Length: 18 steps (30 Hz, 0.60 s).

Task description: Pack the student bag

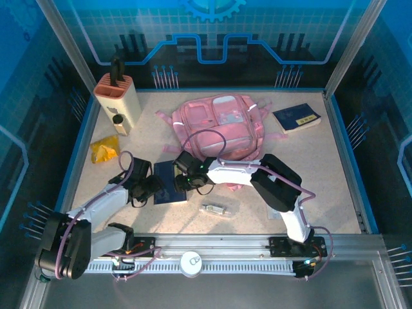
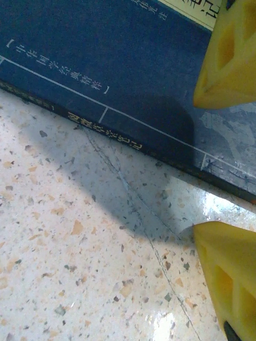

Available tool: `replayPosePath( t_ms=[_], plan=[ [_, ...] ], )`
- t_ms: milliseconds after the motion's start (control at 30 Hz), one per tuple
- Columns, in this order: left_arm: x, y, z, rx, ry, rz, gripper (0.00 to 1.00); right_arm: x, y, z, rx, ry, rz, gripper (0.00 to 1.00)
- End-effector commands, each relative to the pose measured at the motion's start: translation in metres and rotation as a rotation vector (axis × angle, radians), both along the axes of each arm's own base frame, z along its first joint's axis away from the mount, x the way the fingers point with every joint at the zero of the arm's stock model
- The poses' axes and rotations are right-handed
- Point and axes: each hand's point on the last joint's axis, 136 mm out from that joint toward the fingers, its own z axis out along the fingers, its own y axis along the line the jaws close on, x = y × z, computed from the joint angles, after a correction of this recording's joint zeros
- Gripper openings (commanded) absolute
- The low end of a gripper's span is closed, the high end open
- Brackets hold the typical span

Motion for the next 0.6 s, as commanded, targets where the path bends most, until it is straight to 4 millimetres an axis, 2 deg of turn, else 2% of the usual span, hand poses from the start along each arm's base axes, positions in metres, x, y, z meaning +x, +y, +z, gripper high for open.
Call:
replayPosePath(
  t_ms=[0, 133, 400, 567],
  plan=[
    [-0.002, -0.014, -0.004, -0.057, 0.016, -0.047, 0.59, -0.006, 0.018, -0.001, 0.032, 0.021, 0.034, 0.53],
    [-0.005, -0.017, -0.009, -0.054, 0.031, -0.059, 0.59, -0.006, 0.027, 0.011, 0.078, 0.020, 0.050, 0.54],
    [-0.008, -0.014, -0.012, -0.028, 0.048, -0.053, 0.59, -0.004, 0.028, 0.038, 0.131, -0.002, 0.058, 0.55],
    [-0.008, -0.015, -0.012, -0.027, 0.050, -0.056, 0.59, -0.001, 0.029, 0.046, 0.194, 0.033, 0.036, 0.54]
  ],
)
